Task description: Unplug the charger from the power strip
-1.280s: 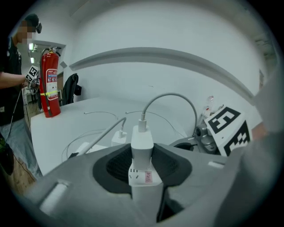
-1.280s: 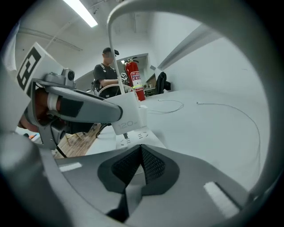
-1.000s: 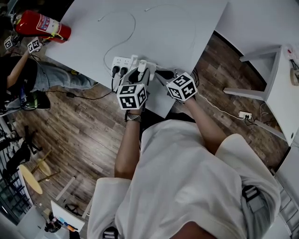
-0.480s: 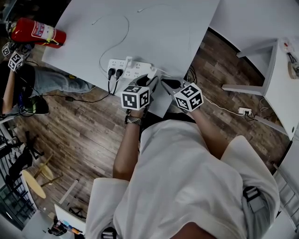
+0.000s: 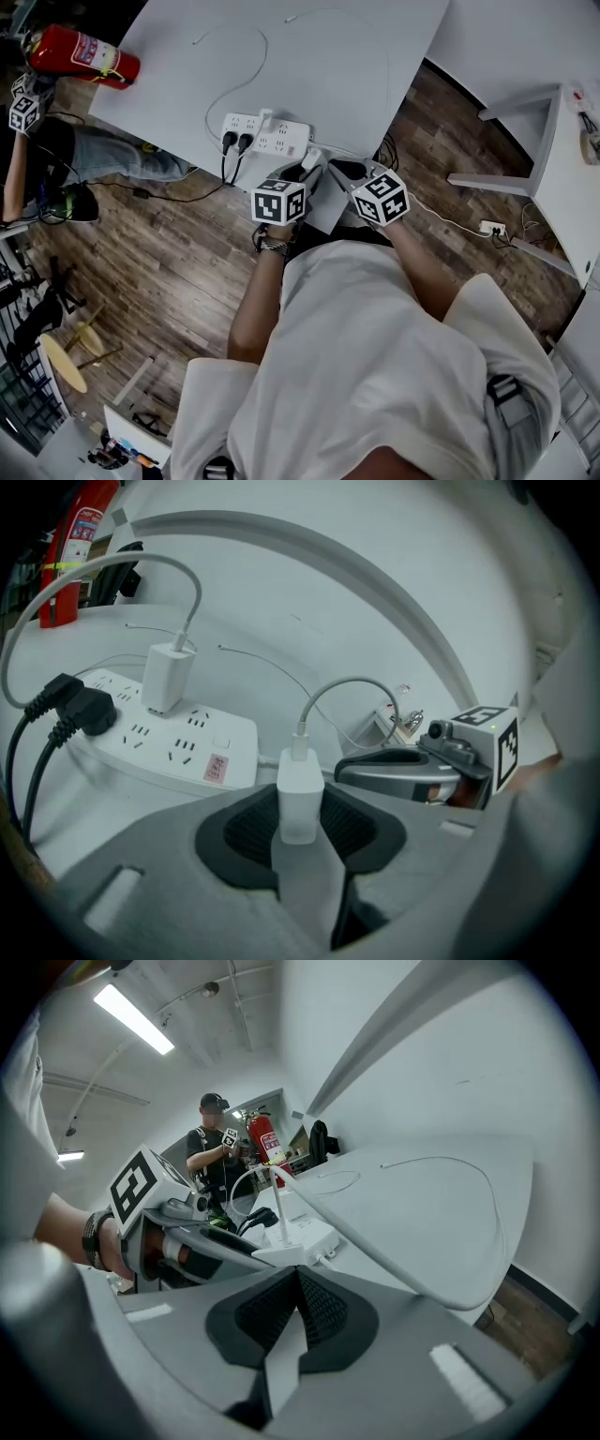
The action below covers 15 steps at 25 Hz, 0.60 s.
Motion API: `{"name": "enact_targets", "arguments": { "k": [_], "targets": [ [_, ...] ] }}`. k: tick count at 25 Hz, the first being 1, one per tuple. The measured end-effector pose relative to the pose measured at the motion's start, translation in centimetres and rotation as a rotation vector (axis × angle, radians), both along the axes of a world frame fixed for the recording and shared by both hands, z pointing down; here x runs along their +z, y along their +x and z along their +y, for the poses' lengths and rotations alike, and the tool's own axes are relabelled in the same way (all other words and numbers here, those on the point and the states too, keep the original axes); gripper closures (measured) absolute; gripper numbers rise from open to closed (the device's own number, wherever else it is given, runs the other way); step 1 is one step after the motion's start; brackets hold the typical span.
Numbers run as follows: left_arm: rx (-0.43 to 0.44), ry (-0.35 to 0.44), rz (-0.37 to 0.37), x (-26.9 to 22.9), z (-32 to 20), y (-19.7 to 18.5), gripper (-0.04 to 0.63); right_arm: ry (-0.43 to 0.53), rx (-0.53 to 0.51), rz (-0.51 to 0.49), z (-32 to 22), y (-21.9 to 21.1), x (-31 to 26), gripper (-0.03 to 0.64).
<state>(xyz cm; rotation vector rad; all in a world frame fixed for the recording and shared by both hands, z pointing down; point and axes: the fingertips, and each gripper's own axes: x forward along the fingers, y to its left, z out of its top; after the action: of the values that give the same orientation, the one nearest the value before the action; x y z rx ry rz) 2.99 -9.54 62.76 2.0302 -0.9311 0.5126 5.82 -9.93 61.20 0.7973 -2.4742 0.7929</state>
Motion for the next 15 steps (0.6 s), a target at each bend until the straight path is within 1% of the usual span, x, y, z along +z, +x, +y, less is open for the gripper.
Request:
{"name": "enact_targets", "arguments": {
  "k": [4,8,10,15],
  "targets": [
    [-0.016,-0.012,0.023,0.30,0.23,-0.08,0.453,0.000,0.004,0.010,-0.03,0.09,0.28,0.615],
    [-0.007,-0.029,0.045,0.43,0.72,0.20,0.453,-0.004,0.009,0.019,-0.12,0.21,0.55,0.615],
    [-0.016,-0.040,0.062,0.47,0.87,0.19,0.453,-0.006,0.011,0.023,-0.13,0.28,0.67,0.615],
    [-0.054,-0.026,0.066,0.55,0.65,-0.29,0.448,-0.003,0.023,0.024,0.06,0.43,0.62,0.615]
  ]
}}
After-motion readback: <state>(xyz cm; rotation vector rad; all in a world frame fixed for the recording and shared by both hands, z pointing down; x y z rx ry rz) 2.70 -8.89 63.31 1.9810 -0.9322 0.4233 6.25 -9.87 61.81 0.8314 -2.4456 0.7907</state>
